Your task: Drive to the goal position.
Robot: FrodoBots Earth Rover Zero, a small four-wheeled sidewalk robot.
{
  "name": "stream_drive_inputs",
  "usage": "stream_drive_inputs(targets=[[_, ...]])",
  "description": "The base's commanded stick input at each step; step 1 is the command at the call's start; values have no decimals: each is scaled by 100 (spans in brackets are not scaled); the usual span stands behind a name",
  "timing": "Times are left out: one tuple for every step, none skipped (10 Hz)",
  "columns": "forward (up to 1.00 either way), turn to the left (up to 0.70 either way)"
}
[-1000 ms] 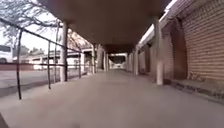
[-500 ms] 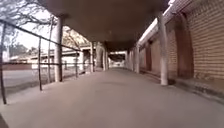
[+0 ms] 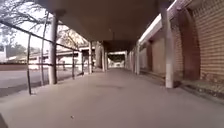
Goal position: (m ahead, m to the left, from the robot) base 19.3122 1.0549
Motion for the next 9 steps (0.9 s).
stream_drive_inputs(targets=[[70,0],[70,0],[70,0],[70,0],[70,0],[70,0],[70,0],[70,0],[70,0]])
